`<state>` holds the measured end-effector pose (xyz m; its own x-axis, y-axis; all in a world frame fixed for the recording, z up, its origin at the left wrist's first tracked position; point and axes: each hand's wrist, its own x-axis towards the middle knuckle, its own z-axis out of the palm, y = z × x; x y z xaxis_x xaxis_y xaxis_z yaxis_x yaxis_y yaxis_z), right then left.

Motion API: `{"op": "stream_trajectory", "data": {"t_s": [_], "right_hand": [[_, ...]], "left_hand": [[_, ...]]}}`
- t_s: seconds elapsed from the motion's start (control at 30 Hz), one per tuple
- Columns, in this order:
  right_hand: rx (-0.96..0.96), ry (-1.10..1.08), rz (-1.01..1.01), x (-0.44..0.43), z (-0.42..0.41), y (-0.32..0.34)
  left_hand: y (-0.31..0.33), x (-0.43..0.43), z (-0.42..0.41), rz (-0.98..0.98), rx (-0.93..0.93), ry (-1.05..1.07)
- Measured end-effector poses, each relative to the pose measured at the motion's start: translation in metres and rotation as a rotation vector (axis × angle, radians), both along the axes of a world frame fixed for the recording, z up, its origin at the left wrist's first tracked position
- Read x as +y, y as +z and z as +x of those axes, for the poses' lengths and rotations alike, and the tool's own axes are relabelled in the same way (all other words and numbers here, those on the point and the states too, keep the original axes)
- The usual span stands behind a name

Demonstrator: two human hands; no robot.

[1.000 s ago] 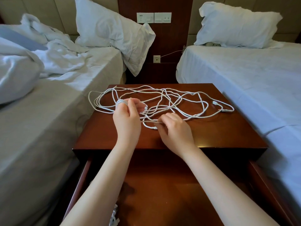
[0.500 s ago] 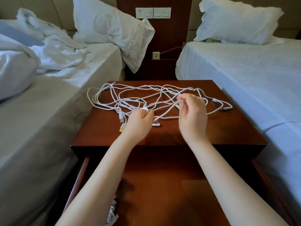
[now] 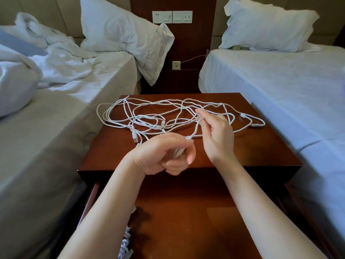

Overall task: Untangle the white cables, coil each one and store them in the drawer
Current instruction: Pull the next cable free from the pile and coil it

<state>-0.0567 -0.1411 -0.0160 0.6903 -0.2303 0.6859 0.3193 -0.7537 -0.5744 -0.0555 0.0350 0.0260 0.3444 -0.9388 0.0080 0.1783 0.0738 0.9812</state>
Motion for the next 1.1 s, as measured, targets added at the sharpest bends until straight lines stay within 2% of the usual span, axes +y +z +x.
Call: {"op": "stream_trajectory", "data": {"t_s": [0.17, 0.27, 0.37, 0.47, 0.67, 0.77, 0.83, 1.0, 1.1], "right_hand": [[-0.007, 0.148, -0.094, 0.023, -0.006, -0.004], [0.013, 0.256, -0.128, 0.04, -0.006, -0.016], [0.144, 0.298, -0.153, 0.055, -0.007, -0.022], [0.288, 0.391, -0.155, 0.06, -0.01, -0.022], [0.213, 0.374, -0.257, 0.056, -0.01, -0.017], [0.053, 0.238, -0.322, 0.048, -0.007, -0.016], [-0.017, 0.109, -0.343, 0.044, -0.004, -0.015], [-0.088, -0.092, -0.28, 0.03, 0.001, -0.018], [-0.079, -0.135, -0.189, 0.03, 0.0, -0.015]], "left_hand": [[0.004, 0.001, 0.001, -0.256, 0.118, -0.127], [0.007, -0.003, 0.003, -0.427, 0.21, -0.062], [0.01, -0.001, 0.004, -0.543, 0.267, 0.189], [0.01, 0.002, 0.007, -0.593, 0.227, 0.504], [0.002, 0.007, 0.023, -0.588, 0.121, 1.116], [-0.007, 0.009, 0.027, -0.476, 0.037, 1.273], [-0.011, 0.007, 0.026, -0.307, -0.12, 1.283], [-0.007, -0.013, 0.012, 0.079, -0.584, 1.239], [-0.008, -0.021, 0.01, 0.254, -0.651, 1.264]]}}
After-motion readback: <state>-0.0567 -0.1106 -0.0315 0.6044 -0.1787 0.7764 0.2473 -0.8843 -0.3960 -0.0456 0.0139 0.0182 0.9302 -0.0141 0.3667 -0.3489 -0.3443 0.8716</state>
